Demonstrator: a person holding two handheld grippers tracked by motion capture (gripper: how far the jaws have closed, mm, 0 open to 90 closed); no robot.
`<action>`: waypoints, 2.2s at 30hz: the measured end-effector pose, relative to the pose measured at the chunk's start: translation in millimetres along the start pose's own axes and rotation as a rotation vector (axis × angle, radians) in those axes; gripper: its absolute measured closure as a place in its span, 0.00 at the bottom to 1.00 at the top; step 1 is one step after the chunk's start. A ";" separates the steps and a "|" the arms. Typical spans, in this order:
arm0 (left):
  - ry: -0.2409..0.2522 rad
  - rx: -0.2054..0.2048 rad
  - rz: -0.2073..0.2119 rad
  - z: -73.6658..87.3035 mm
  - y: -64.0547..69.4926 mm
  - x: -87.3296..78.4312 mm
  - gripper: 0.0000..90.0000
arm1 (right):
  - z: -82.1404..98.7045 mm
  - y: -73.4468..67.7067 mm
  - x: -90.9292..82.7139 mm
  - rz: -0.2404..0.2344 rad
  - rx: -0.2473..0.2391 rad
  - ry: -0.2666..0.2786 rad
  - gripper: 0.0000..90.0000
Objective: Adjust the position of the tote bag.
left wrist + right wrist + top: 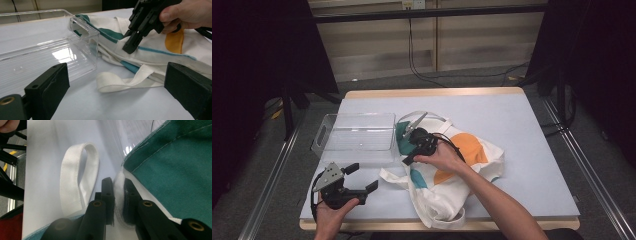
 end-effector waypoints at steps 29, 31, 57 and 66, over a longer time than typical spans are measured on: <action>-0.015 0.013 0.020 0.3 2.0 1.6 0.07 | 16.2 10.0 -56.8 -0.008 -0.040 0.097 0.90; -0.013 0.006 0.015 0.2 2.5 2.5 0.07 | 20.7 11.5 -63.4 -0.003 -0.032 0.102 0.90; -0.012 0.015 0.043 -1.7 5.8 4.7 0.11 | 63.2 21.7 -115.5 0.079 -0.018 0.180 0.91; -0.020 0.040 0.043 -4.5 10.8 7.7 0.17 | 78.4 24.2 -131.6 0.110 -0.008 0.202 0.91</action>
Point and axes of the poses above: each handheld gripper's, and its own axes: x roughly forward along the jaws, z roughly out of its underside, y roughly to its right, the point moved 1 cm from there along x, roughly forward along the jaws, and after that the axes turned 4 degrees about -y, right-handed, at the moved point
